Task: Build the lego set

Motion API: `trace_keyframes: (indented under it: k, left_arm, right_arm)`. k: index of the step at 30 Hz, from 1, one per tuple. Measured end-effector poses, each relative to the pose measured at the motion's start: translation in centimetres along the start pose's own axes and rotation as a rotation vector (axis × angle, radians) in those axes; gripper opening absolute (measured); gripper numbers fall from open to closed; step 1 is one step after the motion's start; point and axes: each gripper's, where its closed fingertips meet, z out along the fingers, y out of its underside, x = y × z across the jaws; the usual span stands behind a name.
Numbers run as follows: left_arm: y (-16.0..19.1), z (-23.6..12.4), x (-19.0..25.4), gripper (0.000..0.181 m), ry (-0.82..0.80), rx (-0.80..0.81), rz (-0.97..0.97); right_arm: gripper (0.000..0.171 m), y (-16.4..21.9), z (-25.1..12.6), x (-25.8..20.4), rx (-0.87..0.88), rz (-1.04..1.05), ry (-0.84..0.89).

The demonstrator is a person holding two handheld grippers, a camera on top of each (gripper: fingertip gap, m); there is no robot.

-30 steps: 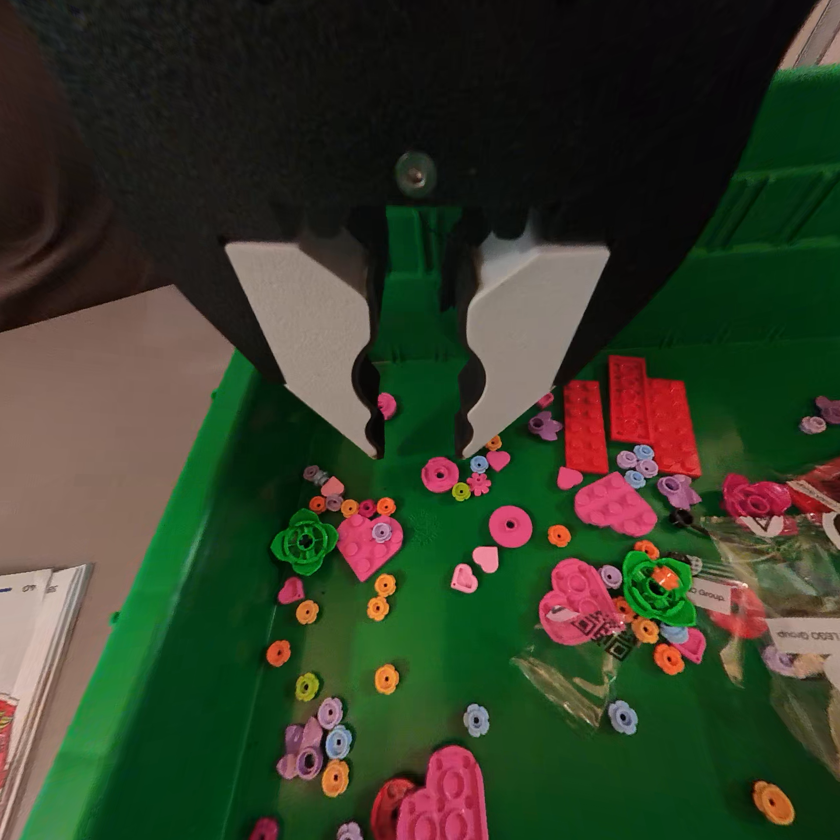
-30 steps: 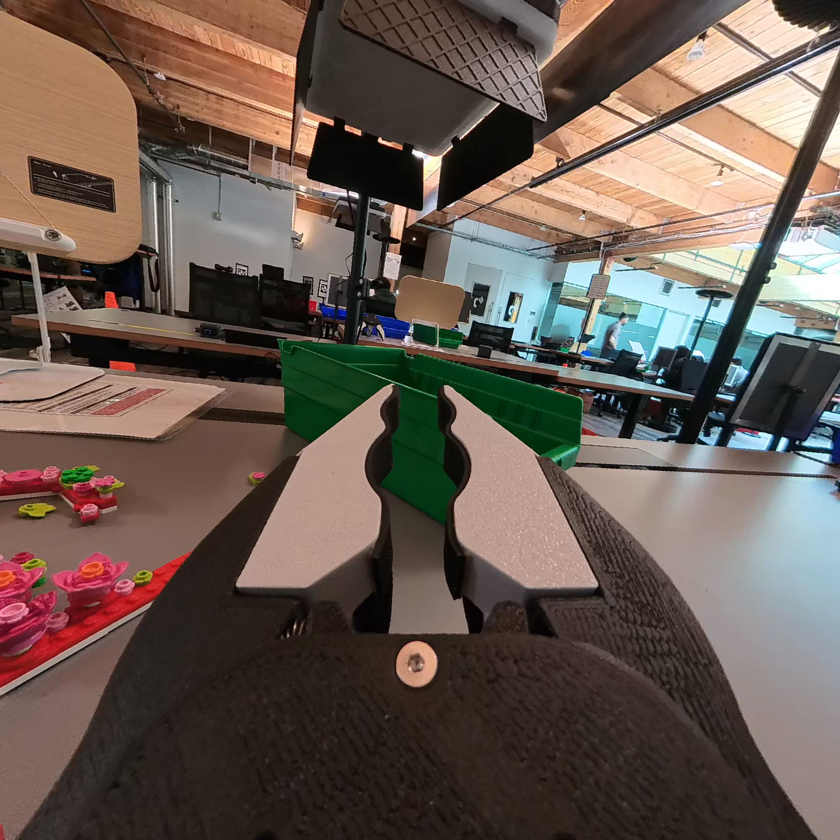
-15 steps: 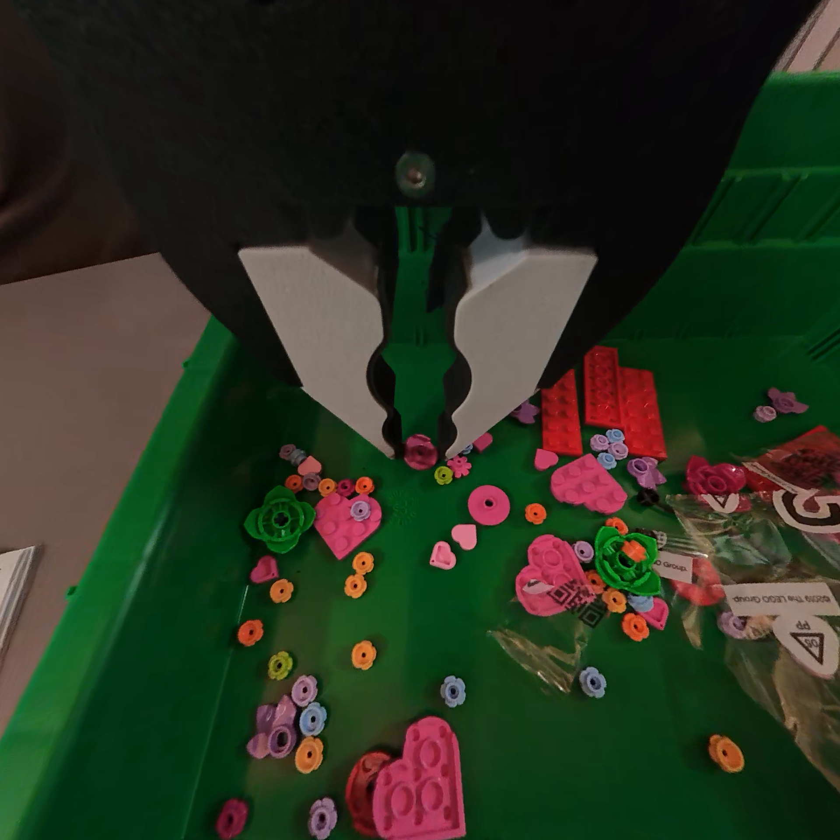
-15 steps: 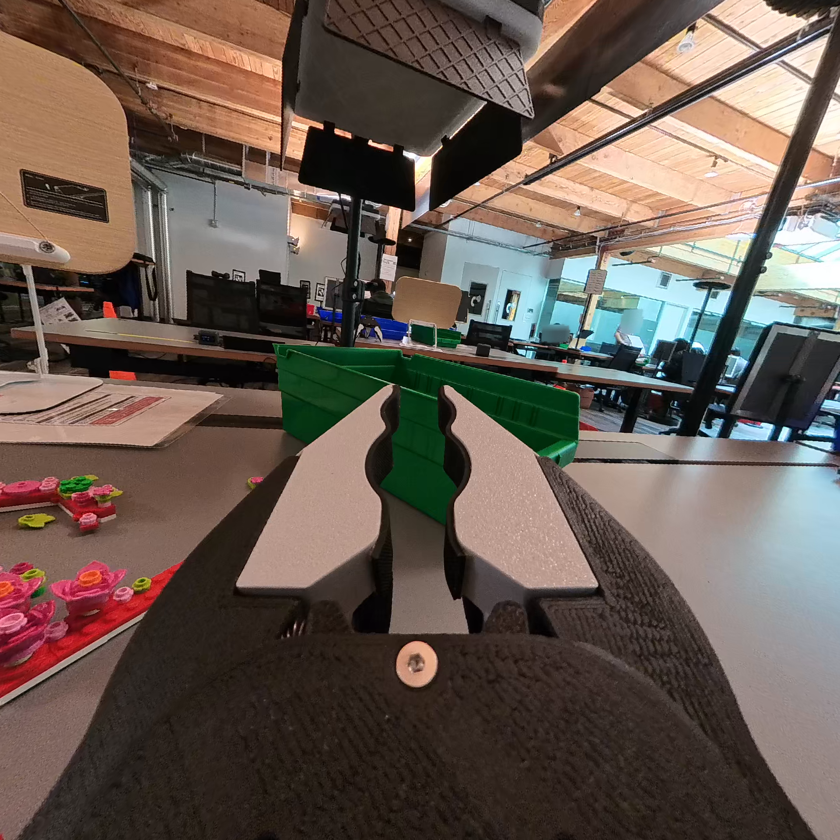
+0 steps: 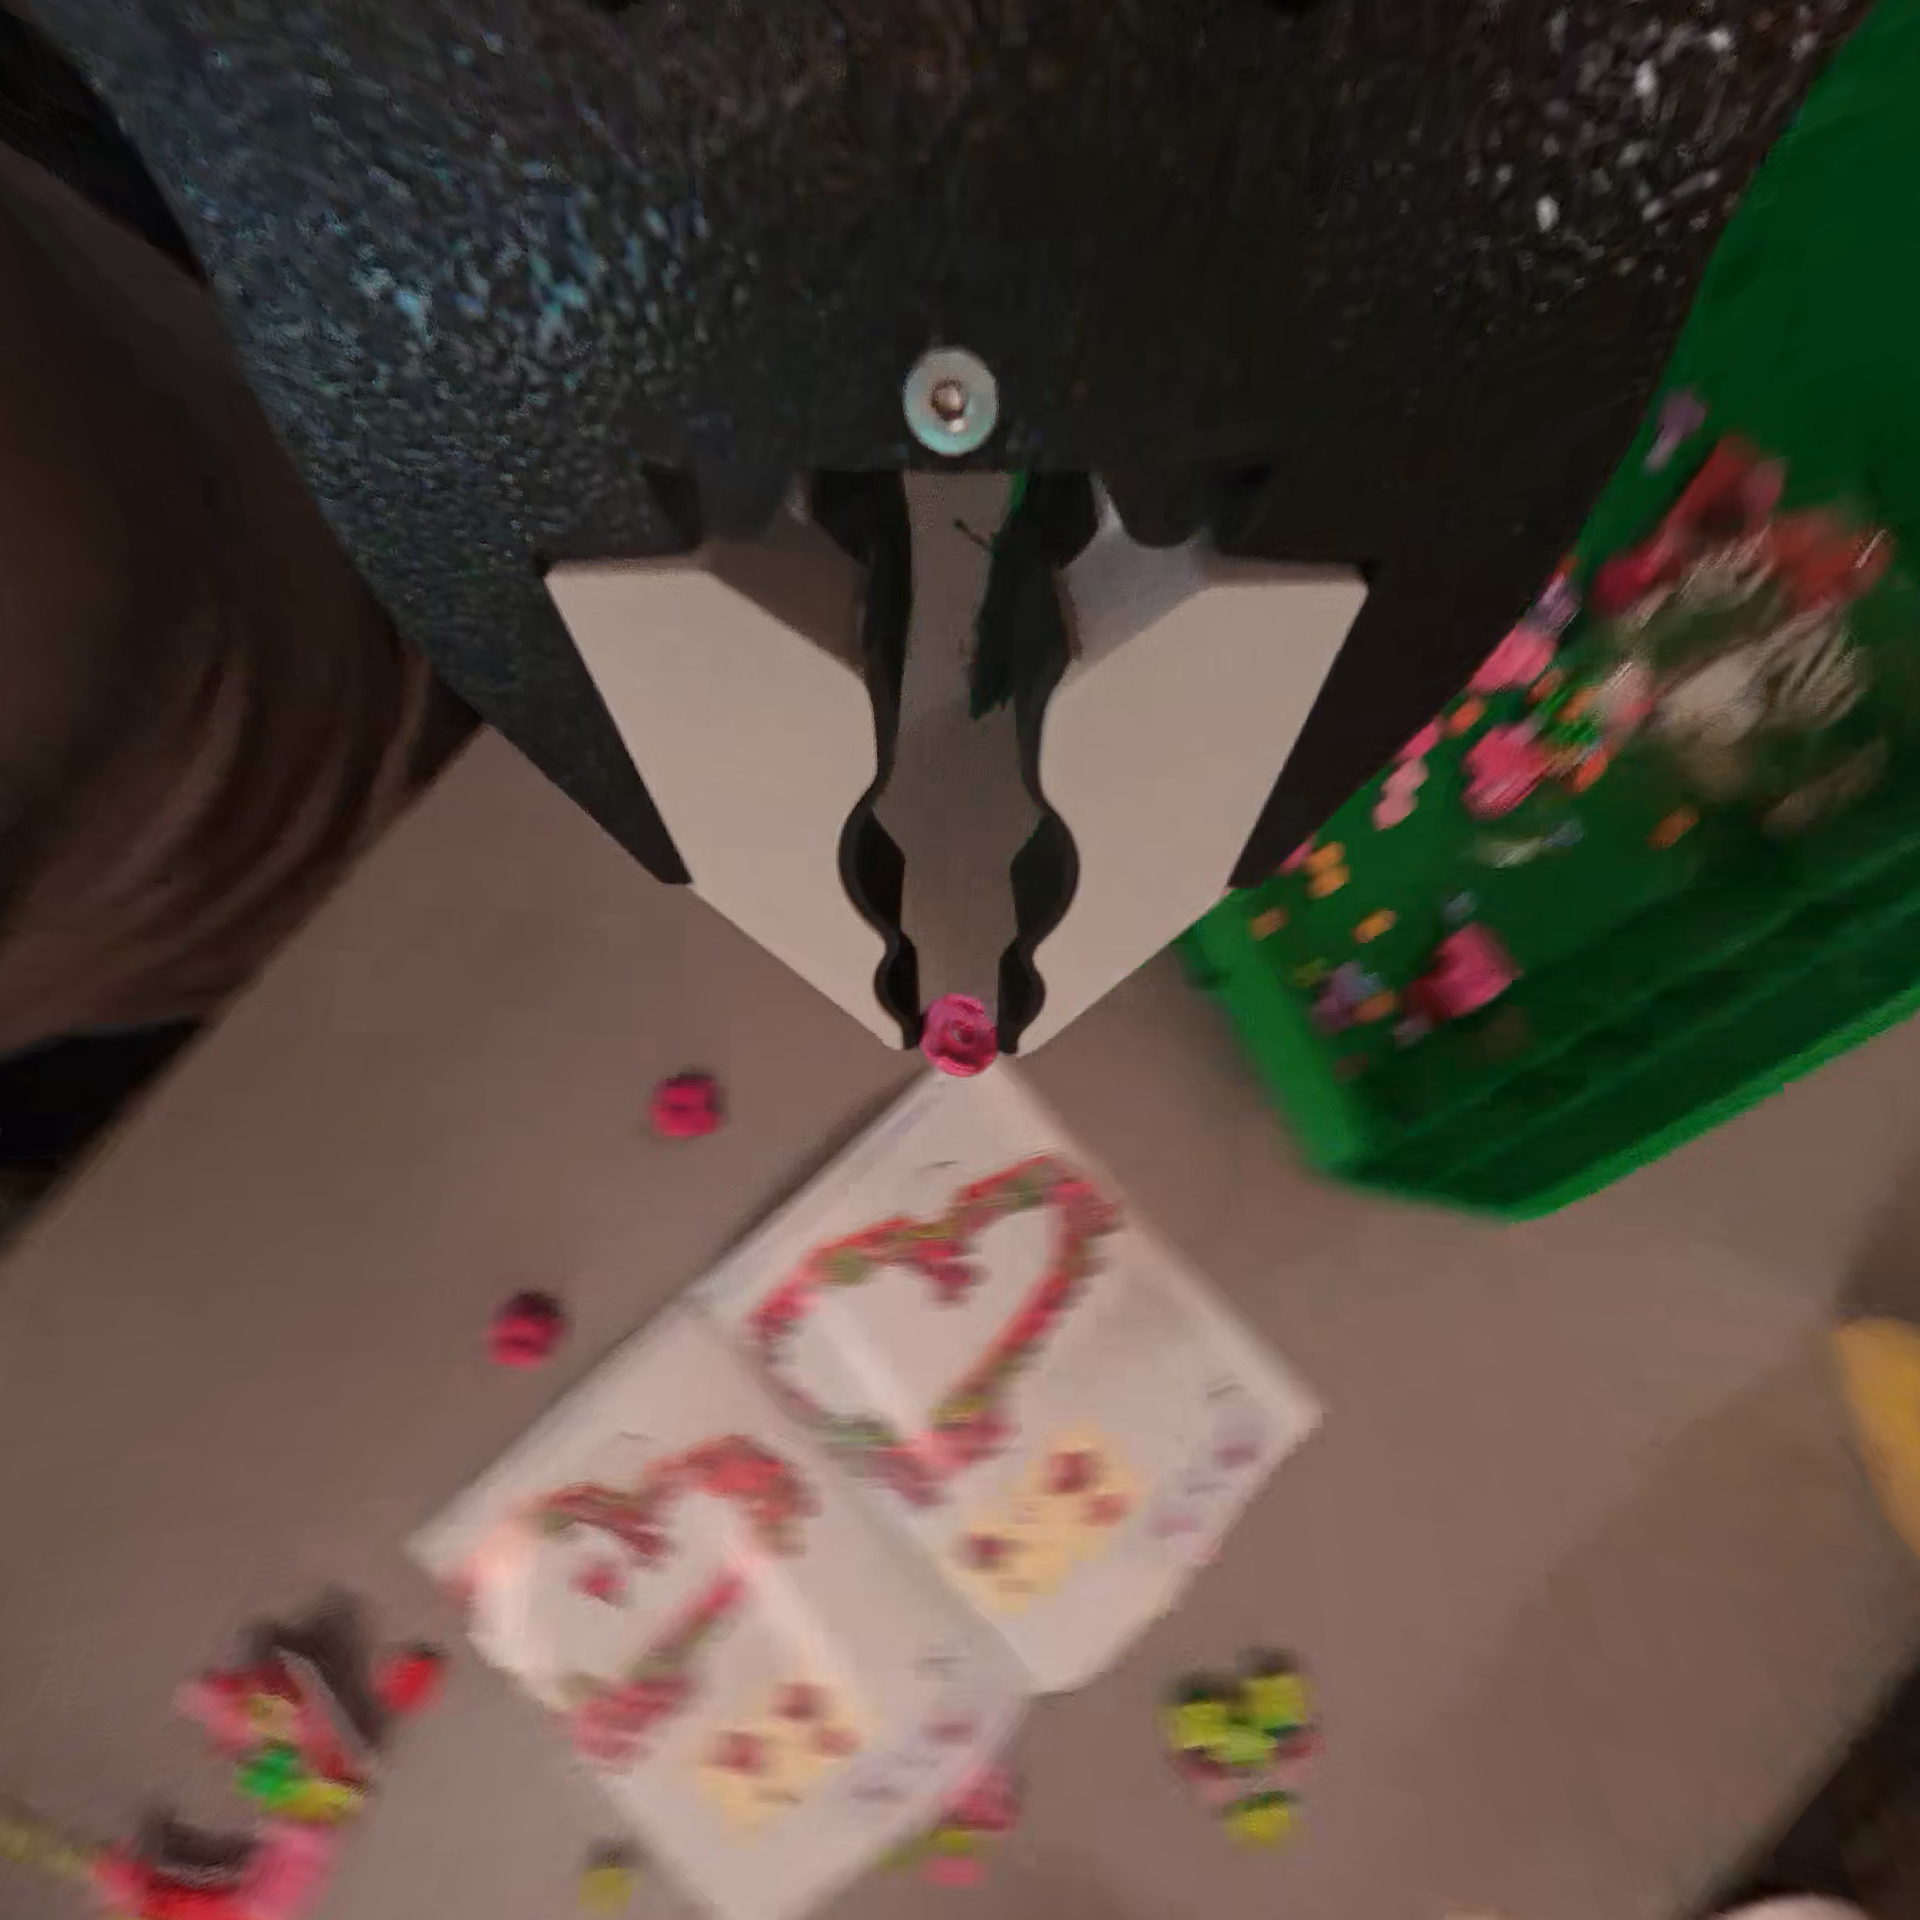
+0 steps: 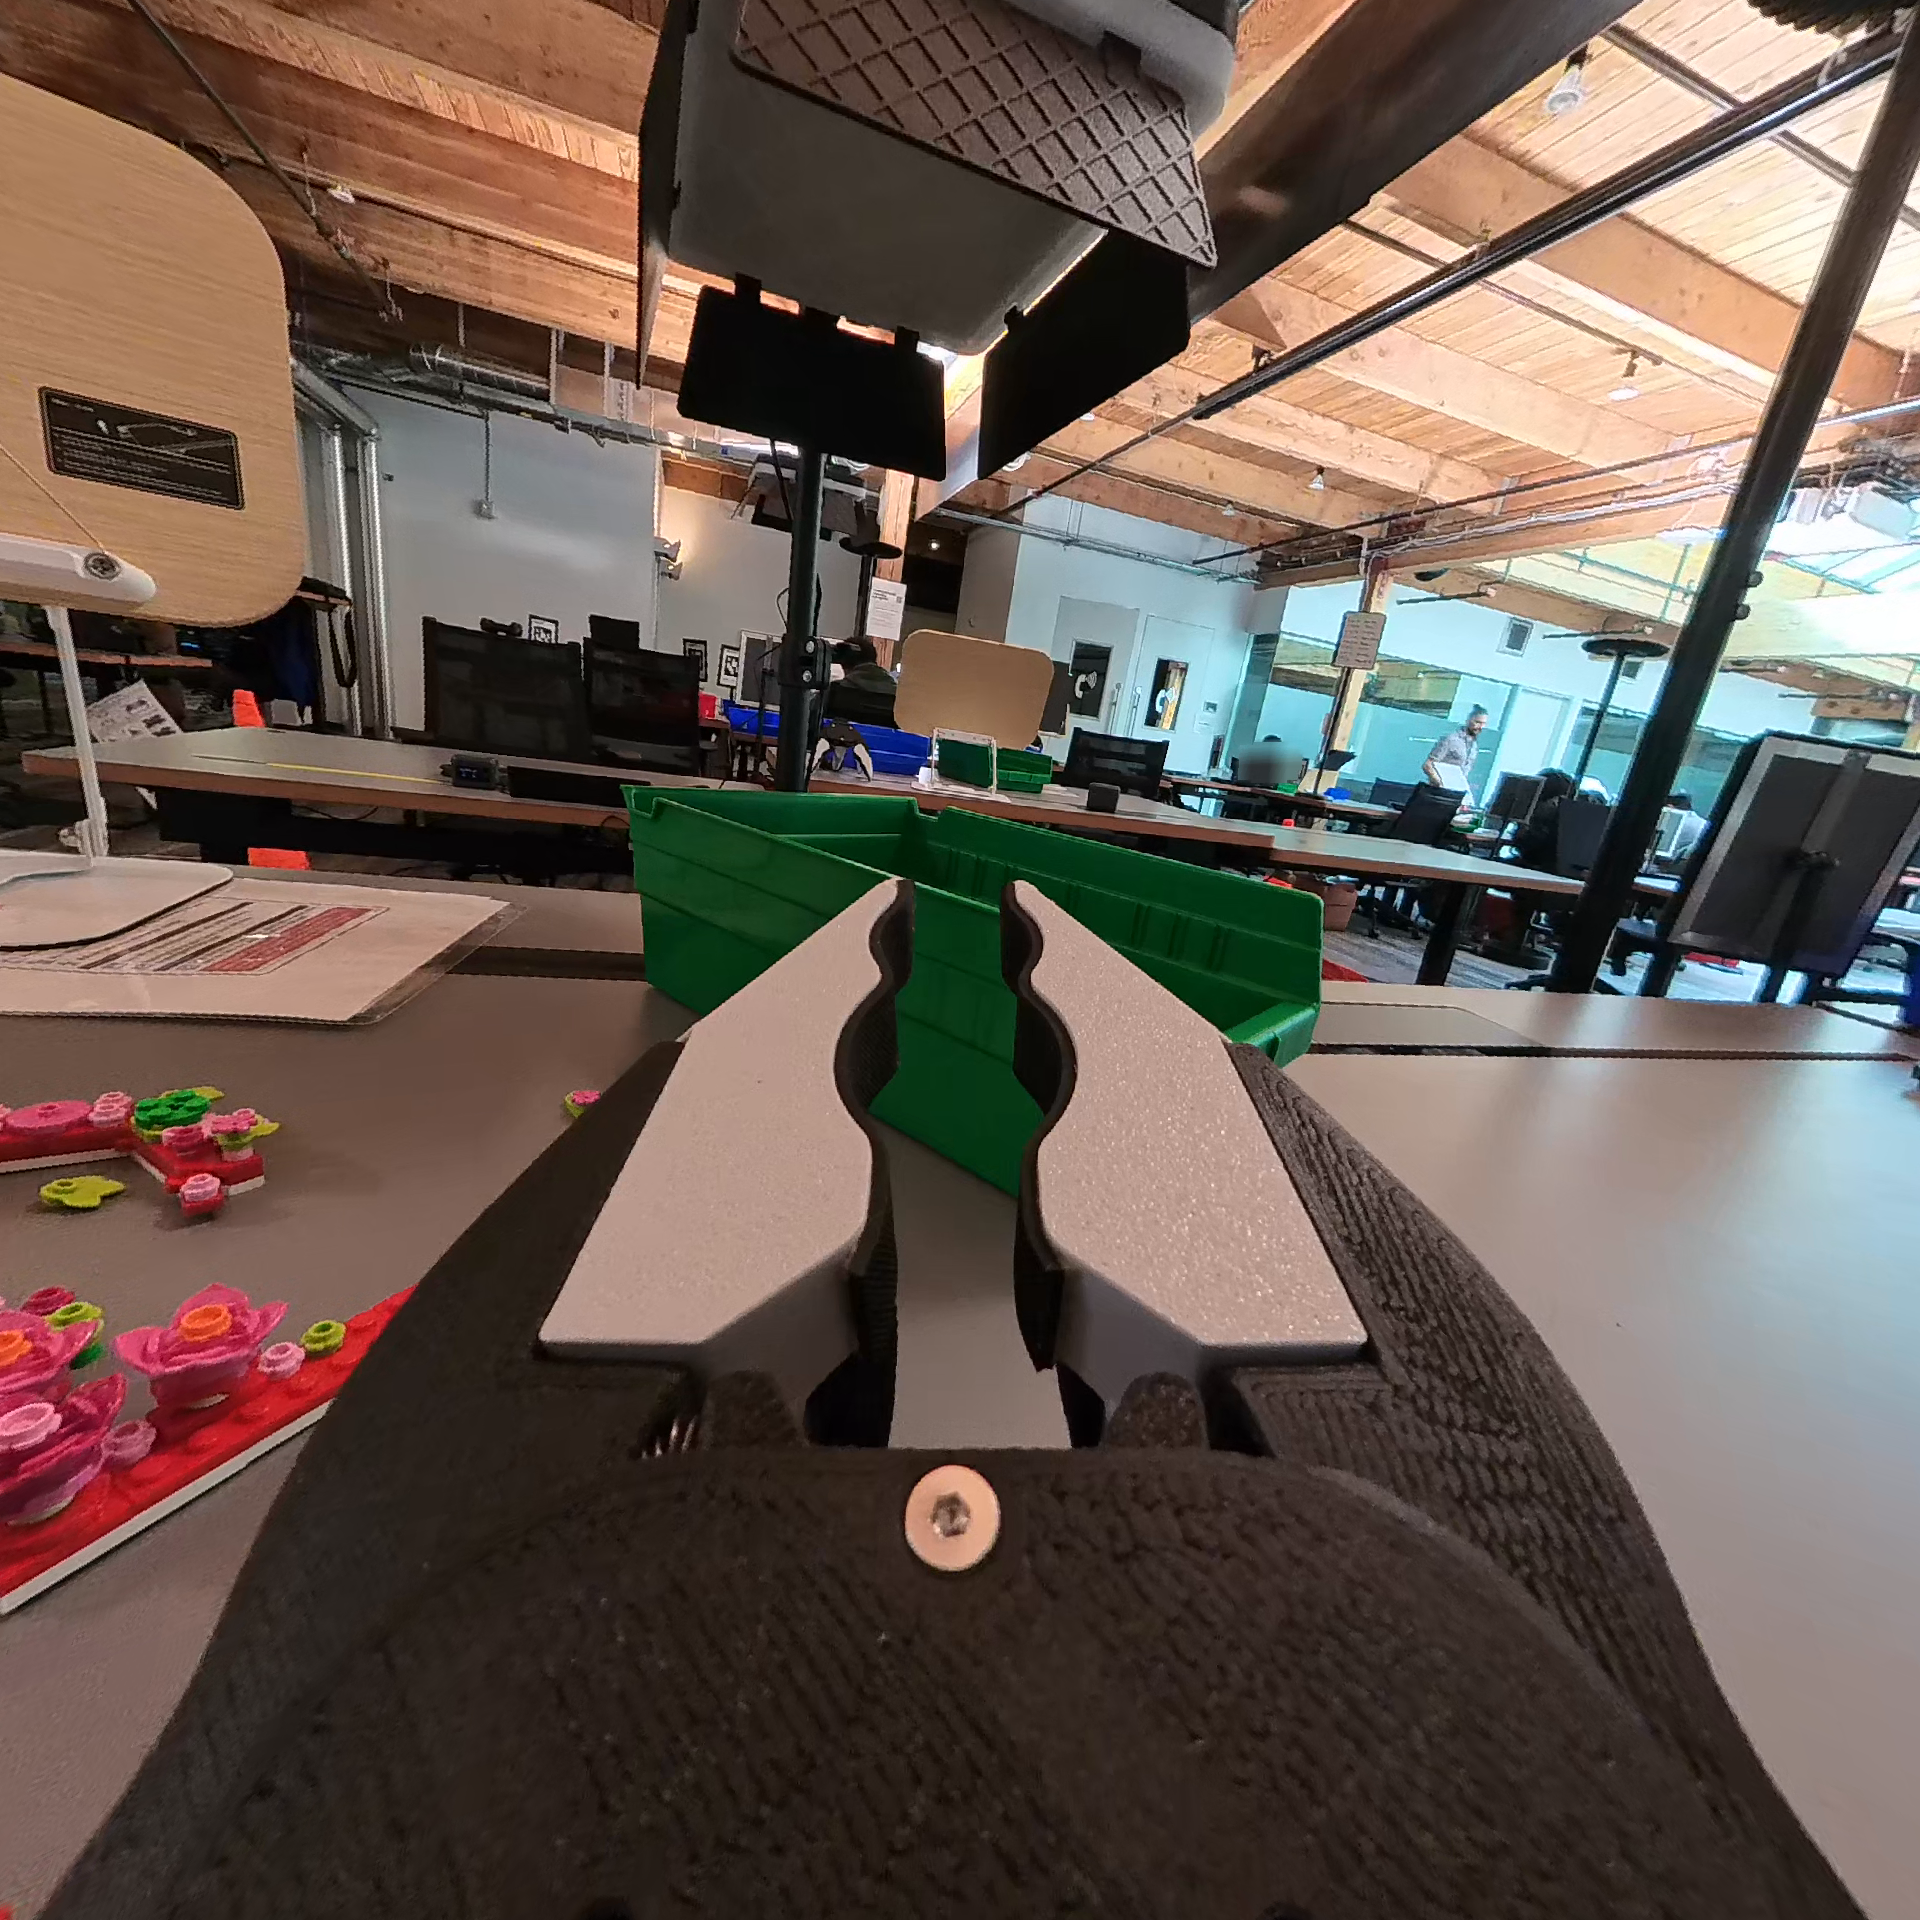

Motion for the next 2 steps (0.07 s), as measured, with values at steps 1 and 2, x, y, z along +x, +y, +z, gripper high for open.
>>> trace_keyframes:
  k: [1,2]
  left_arm:
    - [0.3,1.4,2.3,0.013,0.056,-0.015,0.058]
    - [1.0,2.9,4.0,0.013,0.084,-0.050,0.101]
  right_arm:
    - [0.015,0.0,0.0,0.0,0.000,0.000,0.001]
    - [0.015,0.0,0.0,0.0,0.000,0.002,0.001]
